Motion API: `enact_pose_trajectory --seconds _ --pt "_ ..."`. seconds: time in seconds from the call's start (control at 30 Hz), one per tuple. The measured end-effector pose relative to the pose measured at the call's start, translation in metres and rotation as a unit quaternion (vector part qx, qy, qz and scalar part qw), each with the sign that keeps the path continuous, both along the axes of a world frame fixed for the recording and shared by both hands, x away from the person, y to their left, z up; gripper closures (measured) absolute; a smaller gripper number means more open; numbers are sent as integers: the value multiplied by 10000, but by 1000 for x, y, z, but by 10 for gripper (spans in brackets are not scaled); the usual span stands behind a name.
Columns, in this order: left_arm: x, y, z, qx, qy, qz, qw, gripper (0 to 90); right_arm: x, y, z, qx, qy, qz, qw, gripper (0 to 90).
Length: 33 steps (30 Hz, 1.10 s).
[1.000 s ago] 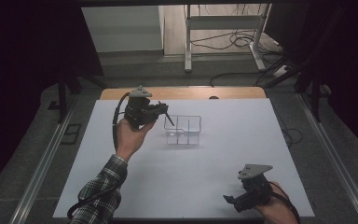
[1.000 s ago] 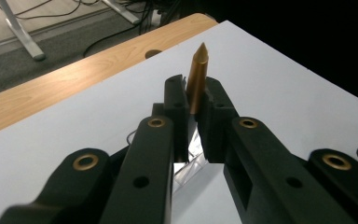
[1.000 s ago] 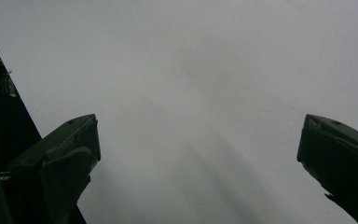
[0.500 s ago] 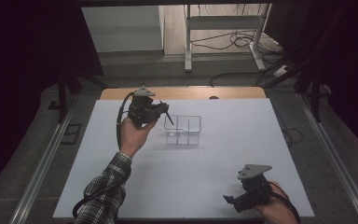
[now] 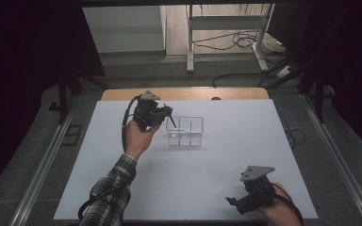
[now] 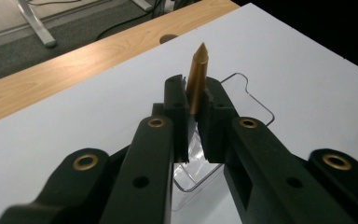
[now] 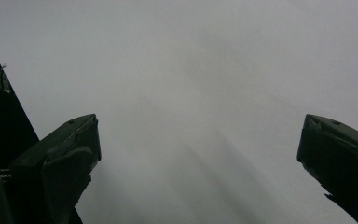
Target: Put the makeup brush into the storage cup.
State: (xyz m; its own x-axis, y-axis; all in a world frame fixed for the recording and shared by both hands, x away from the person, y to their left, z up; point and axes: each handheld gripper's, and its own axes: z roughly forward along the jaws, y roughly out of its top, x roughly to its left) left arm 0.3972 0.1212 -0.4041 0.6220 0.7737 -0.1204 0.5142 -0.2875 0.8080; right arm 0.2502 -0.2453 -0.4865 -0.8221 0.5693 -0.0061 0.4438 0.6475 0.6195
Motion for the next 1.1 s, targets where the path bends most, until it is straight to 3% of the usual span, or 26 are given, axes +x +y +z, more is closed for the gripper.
enact_pose_trajectory --seconds 1.1 --pt "7 -13 -39 114 277 -31 9995 836 0 2 -5 -163 134 92 9997 0"
